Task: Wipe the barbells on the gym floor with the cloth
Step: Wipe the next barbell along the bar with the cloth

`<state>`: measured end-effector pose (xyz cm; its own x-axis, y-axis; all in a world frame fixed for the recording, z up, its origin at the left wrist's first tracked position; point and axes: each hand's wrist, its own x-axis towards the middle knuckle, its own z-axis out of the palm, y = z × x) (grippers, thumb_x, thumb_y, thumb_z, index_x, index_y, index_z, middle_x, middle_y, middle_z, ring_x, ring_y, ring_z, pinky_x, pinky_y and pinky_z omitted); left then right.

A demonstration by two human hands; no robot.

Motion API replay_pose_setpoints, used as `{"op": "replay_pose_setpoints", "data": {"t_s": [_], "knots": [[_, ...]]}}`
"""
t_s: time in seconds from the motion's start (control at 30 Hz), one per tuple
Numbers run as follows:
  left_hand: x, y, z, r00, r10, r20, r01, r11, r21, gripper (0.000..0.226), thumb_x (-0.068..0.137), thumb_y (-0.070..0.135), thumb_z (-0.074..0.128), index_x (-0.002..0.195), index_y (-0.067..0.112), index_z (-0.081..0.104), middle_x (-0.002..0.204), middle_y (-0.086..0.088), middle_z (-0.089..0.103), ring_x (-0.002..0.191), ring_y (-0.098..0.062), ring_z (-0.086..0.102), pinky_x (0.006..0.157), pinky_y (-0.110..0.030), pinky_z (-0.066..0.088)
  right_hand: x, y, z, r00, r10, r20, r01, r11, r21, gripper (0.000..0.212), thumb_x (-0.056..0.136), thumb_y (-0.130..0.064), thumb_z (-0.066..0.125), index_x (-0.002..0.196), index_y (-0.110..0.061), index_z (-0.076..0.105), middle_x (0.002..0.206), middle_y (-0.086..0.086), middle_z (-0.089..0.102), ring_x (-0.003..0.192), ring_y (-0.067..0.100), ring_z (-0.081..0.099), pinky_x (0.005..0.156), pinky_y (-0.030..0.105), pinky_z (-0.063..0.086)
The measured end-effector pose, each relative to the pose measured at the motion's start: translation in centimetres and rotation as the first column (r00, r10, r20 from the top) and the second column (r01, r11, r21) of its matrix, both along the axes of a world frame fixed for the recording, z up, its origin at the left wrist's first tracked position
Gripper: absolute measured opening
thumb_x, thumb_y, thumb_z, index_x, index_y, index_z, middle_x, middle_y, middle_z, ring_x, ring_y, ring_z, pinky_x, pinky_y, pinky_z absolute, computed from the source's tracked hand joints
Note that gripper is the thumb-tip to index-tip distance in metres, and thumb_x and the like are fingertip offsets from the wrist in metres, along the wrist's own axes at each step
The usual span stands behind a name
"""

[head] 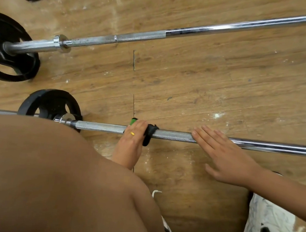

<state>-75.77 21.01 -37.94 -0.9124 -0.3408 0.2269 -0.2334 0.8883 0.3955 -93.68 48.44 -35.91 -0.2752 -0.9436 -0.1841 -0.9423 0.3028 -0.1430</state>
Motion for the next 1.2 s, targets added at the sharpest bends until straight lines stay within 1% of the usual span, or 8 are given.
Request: {"op": "replay_pose_setpoints", "data": {"t_s": [0.1,0.27,0.43,0.7,0.83,0.93,1.03,1.2], "knots": [[-0.1,0.6,0.0,0.998,0.063,0.001,-0.063,0.998,-0.025,0.056,0.088,-0.015,0.062,0.140,0.002,0.054,0.146,-0.016,0.053,0.141,-0.028,0.038,0.110,-0.057,0.042,0.0,-0.1,-0.1,1.000,0.004,-0.026,-0.004,1.000,0.000,0.098,0.081,-0.044,0.052,0.161,-0.008,0.008,0.168,0.010,0.008,0.156,0.025,0.003,0.123,0.041,0.006],[-0.8,1.2,-0.8,0.976,-0.218,-0.025,0.211,0.963,-0.166,0.064,0.084,-0.020,0.056,0.145,0.001,0.049,0.155,-0.010,0.042,0.148,-0.029,0.032,0.123,-0.047,0.021,-0.7,-0.6,0.0,1.000,0.004,-0.024,-0.004,1.000,0.016,0.100,0.078,-0.043,0.055,0.160,-0.007,0.011,0.168,0.011,0.008,0.155,0.026,0.005,0.123,0.044,0.011],[-2.6,-1.5,-0.6,0.939,-0.345,0.013,0.337,0.908,-0.248,0.062,0.086,-0.022,0.056,0.144,0.001,0.051,0.151,-0.014,0.048,0.144,-0.029,0.040,0.122,-0.045,0.026,-2.3,-1.4,-0.1,1.000,0.017,0.001,-0.017,1.000,0.022,0.097,0.080,-0.047,0.048,0.161,-0.009,0.009,0.168,0.011,0.010,0.155,0.025,0.005,0.123,0.043,0.010],[-2.0,-6.2,-0.6,0.993,-0.120,-0.002,0.118,0.975,-0.190,0.060,0.084,-0.024,0.058,0.140,-0.002,0.054,0.145,-0.016,0.054,0.142,-0.032,0.042,0.116,-0.055,0.034,-5.2,-3.3,-0.3,0.998,-0.013,0.060,0.012,1.000,0.028,0.095,0.077,-0.052,0.043,0.158,-0.009,0.019,0.161,0.014,0.031,0.150,0.030,0.027,0.122,0.041,0.018],[-5.6,-3.5,0.6,0.947,-0.312,0.071,0.320,0.930,-0.183,0.066,0.082,-0.025,0.057,0.143,0.000,0.051,0.150,-0.015,0.049,0.143,-0.033,0.040,0.118,-0.055,0.029,-6.7,-4.0,-0.3,0.997,-0.032,0.073,0.030,0.999,0.036,0.096,0.076,-0.052,0.043,0.158,-0.007,0.021,0.160,0.015,0.032,0.149,0.029,0.028,0.120,0.038,0.016],[-7.4,-3.5,1.1,0.905,-0.402,0.143,0.422,0.890,-0.170,0.078,0.079,-0.026,0.059,0.149,0.005,0.044,0.157,-0.012,0.042,0.146,-0.031,0.037,0.119,-0.048,0.028,-7.9,-4.7,0.2,0.994,-0.039,0.098,0.039,0.999,0.002,0.097,0.079,-0.047,0.047,0.160,-0.010,0.010,0.166,0.013,0.017,0.154,0.025,0.015,0.120,0.029,0.004],[-8.2,-5.2,1.3,0.946,-0.278,0.165,0.299,0.946,-0.122,0.058,0.096,-0.005,0.057,0.150,0.006,0.042,0.155,-0.013,0.043,0.144,-0.030,0.040,0.113,-0.049,0.042,-9.0,-5.5,0.7,0.987,-0.065,0.145,0.058,0.997,0.050,0.094,0.088,-0.043,0.053,0.160,-0.012,0.002,0.168,0.011,0.007,0.155,0.023,0.008,0.122,0.028,0.001],[-11.0,-2.8,1.2,0.955,-0.186,0.233,0.232,0.954,-0.192,0.057,0.097,0.023,0.065,0.145,-0.002,0.047,0.148,-0.018,0.050,0.140,-0.040,0.042,0.115,-0.056,0.033,-9.8,-7.1,1.4,0.970,-0.166,0.177,0.147,0.982,0.117,0.096,0.088,-0.046,0.056,0.161,-0.016,0.002,0.168,0.008,0.007,0.155,0.024,0.008,0.124,0.035,0.006]]}}
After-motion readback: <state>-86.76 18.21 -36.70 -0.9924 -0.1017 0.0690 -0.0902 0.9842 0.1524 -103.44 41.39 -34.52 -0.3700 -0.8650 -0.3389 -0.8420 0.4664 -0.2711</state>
